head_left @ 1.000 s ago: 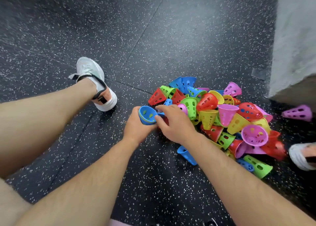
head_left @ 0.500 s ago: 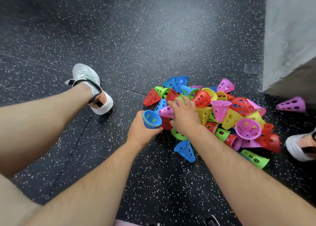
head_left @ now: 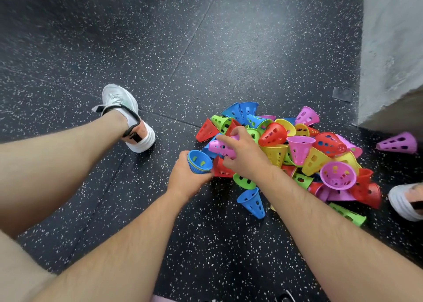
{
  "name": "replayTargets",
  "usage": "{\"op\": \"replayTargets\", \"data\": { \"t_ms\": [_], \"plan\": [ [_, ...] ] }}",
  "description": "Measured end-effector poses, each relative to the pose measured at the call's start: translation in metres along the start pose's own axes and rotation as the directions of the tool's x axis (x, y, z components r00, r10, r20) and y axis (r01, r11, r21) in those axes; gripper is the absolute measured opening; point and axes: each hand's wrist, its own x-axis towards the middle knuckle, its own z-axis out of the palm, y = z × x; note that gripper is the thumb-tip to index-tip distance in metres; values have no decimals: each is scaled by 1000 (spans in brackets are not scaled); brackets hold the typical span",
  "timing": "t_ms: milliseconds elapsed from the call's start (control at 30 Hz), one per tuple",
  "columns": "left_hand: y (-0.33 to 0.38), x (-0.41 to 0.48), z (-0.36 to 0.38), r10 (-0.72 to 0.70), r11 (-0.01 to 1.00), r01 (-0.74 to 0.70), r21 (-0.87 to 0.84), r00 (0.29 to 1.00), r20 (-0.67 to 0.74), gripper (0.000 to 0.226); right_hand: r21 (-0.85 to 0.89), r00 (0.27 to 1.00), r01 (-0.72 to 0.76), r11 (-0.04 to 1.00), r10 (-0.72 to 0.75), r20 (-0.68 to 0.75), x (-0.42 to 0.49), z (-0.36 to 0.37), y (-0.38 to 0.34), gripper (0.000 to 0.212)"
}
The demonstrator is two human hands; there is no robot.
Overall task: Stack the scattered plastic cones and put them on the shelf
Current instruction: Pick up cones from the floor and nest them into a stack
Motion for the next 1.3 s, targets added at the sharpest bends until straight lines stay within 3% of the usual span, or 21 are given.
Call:
{"op": "replayTargets", "data": {
  "t_ms": [200, 367, 500, 633, 733, 833, 933, 1133, 1300],
  "plan": [
    [2, 4, -2, 34, 999, -36, 34, 998, 54, 41, 159, 995, 5, 987, -20, 97, -12, -14, -18, 63],
    [9, -3, -2, 49, 996, -53, 77, 998, 45, 56, 168, 992, 27, 985, -48, 117, -16, -16, -21, 51],
    [17, -10, 1, 94, 986, -107, 125, 990, 106, 61, 222, 995, 8, 975, -30, 99, -20, -10, -22, 74],
    [20, -16, 8, 111, 981, -137, 135, 977, 184, 63, 202, 974, -101, 974, 56, 219, -29, 2, -25, 95],
    [17, -19, 12, 98, 983, -128, 131, 971, 218, 61, 180, 970, -106, 978, 61, 235, -36, 13, -18, 77],
    [14, -20, 12, 66, 986, -104, 134, 963, 260, 67, 197, 994, -29, 980, 7, 111, -45, 13, -3, 48],
    [9, -23, 12, 56, 983, -102, 155, 960, 273, 68, 139, 996, 13, 990, -25, 81, -62, 9, 12, 29],
    [6, -31, 14, 56, 970, -127, 206, 946, 320, 71, -40, 979, -4, 999, 12, 204, -101, 1, 31, 40],
    [4, -44, 23, 63, 966, -148, 214, 930, 362, 70, -342, 939, 68, 937, 55, 339, -118, 13, 40, 42]
  ]
}}
